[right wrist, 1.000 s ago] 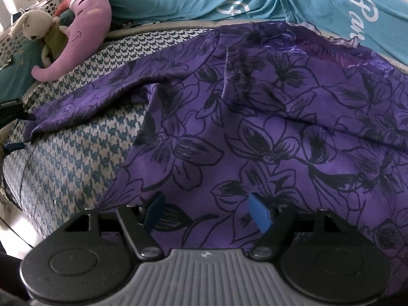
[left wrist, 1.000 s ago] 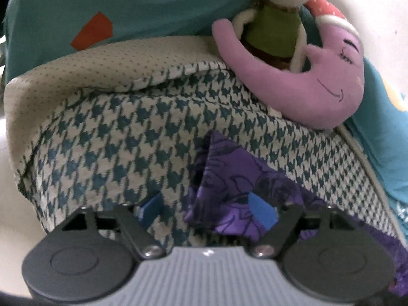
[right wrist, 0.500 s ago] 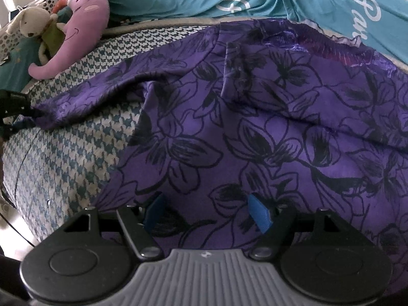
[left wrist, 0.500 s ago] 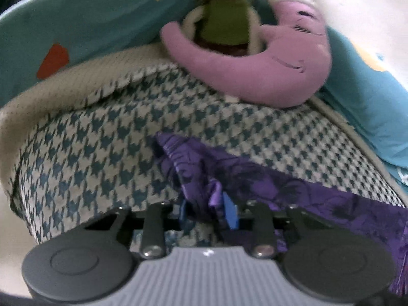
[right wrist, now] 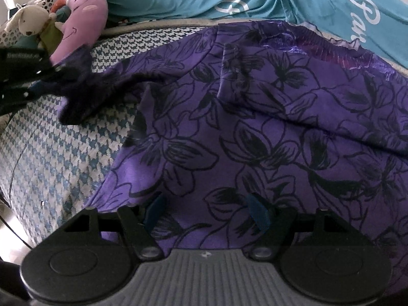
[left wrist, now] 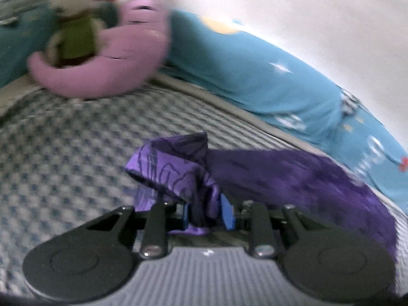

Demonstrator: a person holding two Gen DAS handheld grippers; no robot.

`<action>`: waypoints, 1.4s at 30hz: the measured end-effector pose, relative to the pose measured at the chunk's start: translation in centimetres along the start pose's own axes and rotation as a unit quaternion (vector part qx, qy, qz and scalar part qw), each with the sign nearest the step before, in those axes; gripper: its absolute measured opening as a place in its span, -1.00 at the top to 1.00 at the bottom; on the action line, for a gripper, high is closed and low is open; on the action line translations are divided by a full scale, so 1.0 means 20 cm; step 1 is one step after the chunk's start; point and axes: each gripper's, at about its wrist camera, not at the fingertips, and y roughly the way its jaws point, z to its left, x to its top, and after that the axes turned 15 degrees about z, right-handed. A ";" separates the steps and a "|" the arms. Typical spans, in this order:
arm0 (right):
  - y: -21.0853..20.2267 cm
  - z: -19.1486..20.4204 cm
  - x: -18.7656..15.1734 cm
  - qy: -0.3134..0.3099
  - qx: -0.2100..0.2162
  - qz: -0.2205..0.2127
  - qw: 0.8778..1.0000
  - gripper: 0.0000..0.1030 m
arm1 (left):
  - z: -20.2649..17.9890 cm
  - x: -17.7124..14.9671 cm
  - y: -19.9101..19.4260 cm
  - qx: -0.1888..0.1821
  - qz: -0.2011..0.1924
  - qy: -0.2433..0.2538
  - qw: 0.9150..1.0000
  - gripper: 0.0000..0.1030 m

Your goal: Fold clothes

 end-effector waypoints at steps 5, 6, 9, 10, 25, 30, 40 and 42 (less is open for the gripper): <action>-0.01 -0.03 0.01 0.012 -0.001 -0.005 1.000 -0.41 | -0.22 -0.08 0.03 -0.046 0.022 0.074 0.996 0.52; -0.02 -0.03 0.01 0.015 -0.001 -0.007 1.000 -0.41 | -0.25 -0.09 0.03 -0.053 0.027 0.085 0.995 0.50; -0.03 -0.04 0.01 0.022 -0.002 -0.010 1.000 -0.41 | -0.31 -0.12 0.04 -0.060 0.038 0.112 0.991 0.41; -0.03 -0.05 0.02 0.024 -0.002 -0.011 1.000 -0.41 | -0.32 -0.13 0.04 -0.057 0.036 0.119 0.991 0.29; -0.04 -0.08 0.03 0.039 -0.001 -0.023 0.999 -0.41 | -0.47 -0.22 -0.11 -0.095 -0.019 0.195 0.976 -0.98; -0.07 -0.09 0.03 0.037 0.010 -0.043 0.998 -0.41 | -0.43 -0.22 -0.17 -0.088 -0.043 0.183 0.978 -0.99; -0.09 -0.10 0.04 0.028 0.034 -0.064 0.997 -0.41 | -0.19 -0.11 -0.21 -0.018 -0.049 0.057 0.997 -0.99; -0.10 -0.09 0.04 0.025 0.040 -0.070 0.996 -0.41 | -0.13 -0.08 -0.21 -0.007 -0.051 0.030 0.998 -0.99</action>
